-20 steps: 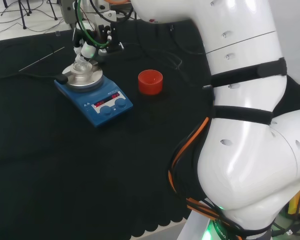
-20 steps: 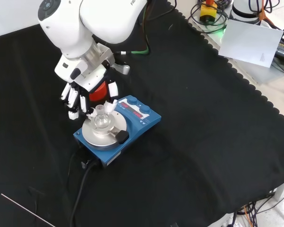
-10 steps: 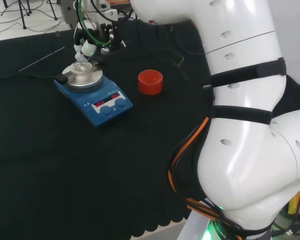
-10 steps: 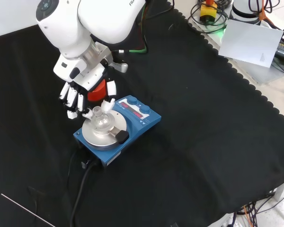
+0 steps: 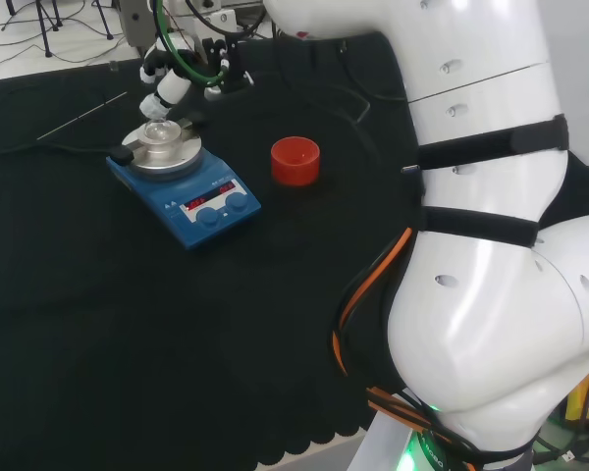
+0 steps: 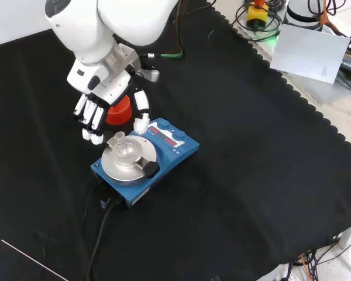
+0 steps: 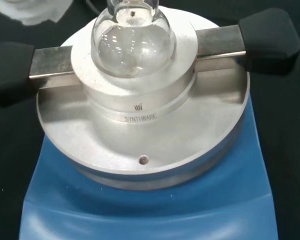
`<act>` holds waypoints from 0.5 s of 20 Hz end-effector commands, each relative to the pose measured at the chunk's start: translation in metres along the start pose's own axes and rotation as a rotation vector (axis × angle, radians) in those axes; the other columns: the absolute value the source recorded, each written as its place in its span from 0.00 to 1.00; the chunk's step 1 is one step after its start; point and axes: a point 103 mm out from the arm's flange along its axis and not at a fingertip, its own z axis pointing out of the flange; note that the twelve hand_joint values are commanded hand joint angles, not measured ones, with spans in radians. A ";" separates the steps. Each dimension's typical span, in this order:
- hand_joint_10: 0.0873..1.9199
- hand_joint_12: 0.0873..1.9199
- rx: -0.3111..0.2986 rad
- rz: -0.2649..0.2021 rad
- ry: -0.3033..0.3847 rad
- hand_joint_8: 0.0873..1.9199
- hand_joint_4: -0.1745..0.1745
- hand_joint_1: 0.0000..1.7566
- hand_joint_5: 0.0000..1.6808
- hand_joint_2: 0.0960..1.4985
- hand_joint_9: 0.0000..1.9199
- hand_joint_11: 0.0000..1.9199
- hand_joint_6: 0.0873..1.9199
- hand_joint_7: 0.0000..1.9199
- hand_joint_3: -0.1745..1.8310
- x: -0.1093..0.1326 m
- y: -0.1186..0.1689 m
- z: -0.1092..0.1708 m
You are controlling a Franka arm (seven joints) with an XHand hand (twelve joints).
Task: Place the round-bottom flask on the heater.
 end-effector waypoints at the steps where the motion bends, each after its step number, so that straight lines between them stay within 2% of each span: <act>1: 0.29 0.70 -0.010 0.033 -0.009 0.27 0.53 0.36 0.28 0.37 0.28 0.13 0.10 0.14 0.30 0.003 -0.032 -0.009; 5: 0.29 0.70 -0.010 0.069 -0.018 0.27 0.53 0.36 0.29 0.38 0.27 0.12 0.08 0.13 0.29 0.010 -0.063 -0.016; 10: 0.29 0.70 -0.015 0.100 -0.032 0.27 0.53 0.36 0.29 0.39 0.27 0.12 0.07 0.13 0.29 0.021 -0.086 -0.024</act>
